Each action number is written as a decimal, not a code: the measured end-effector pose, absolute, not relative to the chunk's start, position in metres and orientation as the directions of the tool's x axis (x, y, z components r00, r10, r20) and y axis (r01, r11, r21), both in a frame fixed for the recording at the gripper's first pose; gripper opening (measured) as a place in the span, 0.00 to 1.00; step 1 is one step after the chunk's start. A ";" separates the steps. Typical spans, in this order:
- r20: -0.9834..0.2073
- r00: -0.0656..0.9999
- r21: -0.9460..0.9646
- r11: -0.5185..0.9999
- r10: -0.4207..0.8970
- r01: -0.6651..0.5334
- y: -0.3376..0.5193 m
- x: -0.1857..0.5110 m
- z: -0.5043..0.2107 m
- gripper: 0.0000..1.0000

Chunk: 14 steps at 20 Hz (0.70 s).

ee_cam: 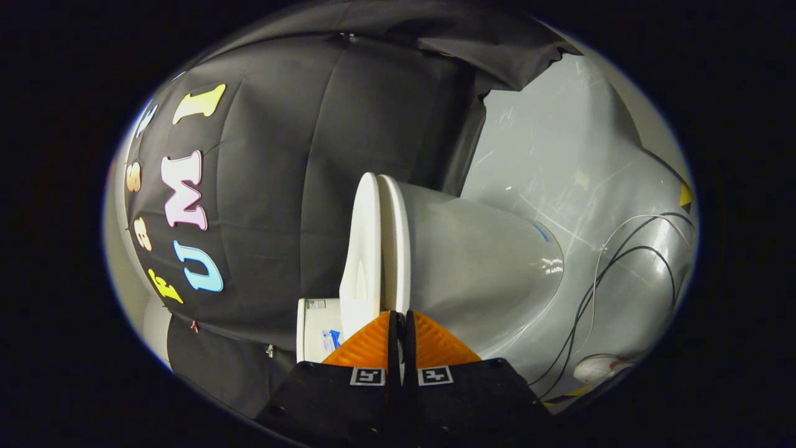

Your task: Open the toilet lid.

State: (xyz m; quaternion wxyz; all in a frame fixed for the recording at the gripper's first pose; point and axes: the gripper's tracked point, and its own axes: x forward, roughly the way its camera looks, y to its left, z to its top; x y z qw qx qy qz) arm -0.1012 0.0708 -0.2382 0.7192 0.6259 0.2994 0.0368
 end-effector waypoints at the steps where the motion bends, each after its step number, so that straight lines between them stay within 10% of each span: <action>1: -0.385 0.821 0.922 0.216 0.423 0.321 0.070 -0.100 -0.237 0.05; 14: -0.444 0.814 0.875 0.380 0.375 0.302 0.073 -0.102 -0.209 0.05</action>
